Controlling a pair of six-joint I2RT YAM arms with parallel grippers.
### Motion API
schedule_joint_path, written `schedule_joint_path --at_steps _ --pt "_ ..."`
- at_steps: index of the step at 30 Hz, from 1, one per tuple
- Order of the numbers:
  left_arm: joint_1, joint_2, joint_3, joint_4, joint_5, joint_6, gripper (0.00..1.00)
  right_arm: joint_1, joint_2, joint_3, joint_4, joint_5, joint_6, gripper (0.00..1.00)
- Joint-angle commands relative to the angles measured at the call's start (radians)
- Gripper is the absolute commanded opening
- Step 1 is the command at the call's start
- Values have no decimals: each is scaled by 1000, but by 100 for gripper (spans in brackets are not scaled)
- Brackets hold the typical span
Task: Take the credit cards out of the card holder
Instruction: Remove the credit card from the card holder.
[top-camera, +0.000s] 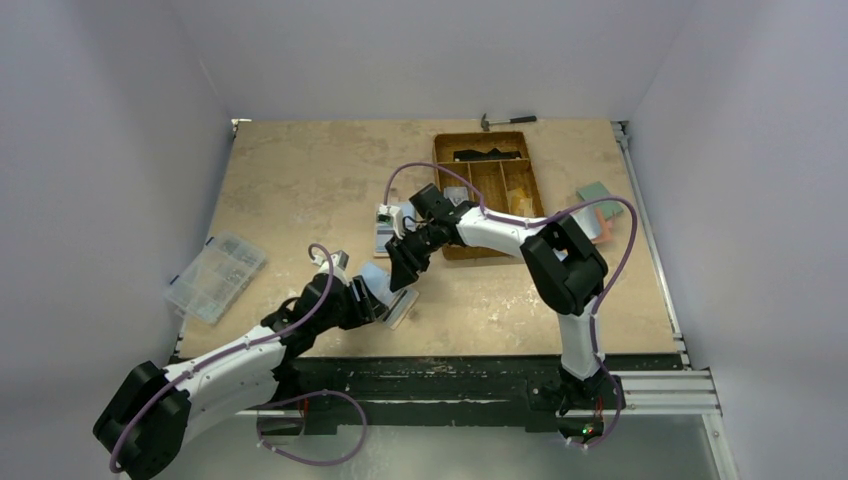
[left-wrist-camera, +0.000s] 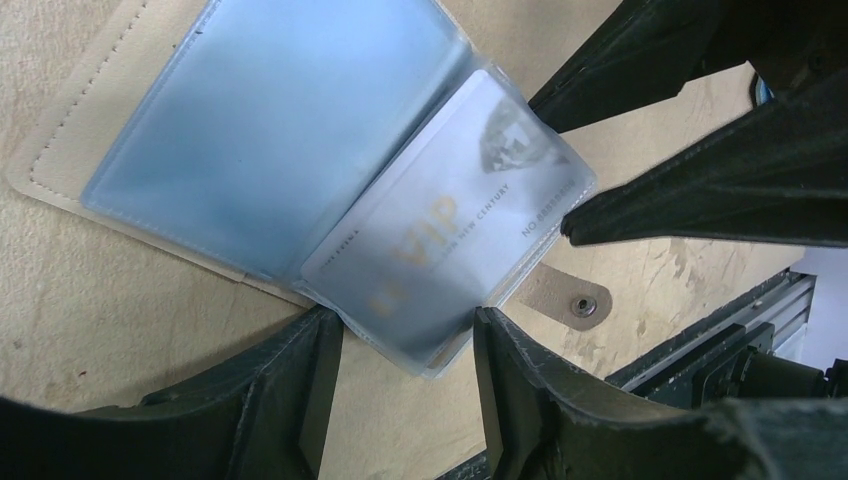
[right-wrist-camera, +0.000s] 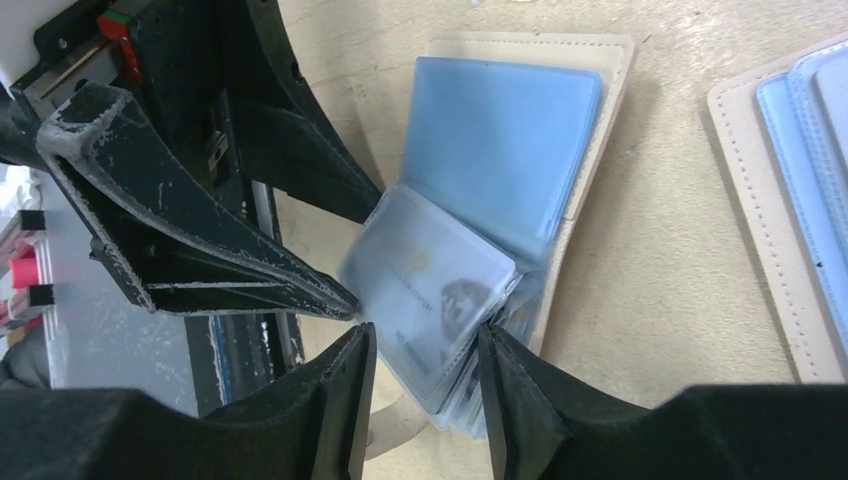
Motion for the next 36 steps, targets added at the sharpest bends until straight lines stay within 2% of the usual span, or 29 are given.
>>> schedule_joint_path --at_steps 1,8,24,30,36 --pt "2 0 9 128 39 6 53 23 -54 -24 33 -125 15 52" --pt "1 -1 19 110 33 14 56 22 -51 -10 -18 -156 -76 64" --pt "2 -5 71 17 6 96 63 23 -60 1 -48 -171 -121 63" --pt "2 4 99 -62 -18 129 63 21 -63 3 -48 -174 -120 63" --pt "3 13 110 -81 -77 123 58 21 -65 3 -48 -179 -122 63"
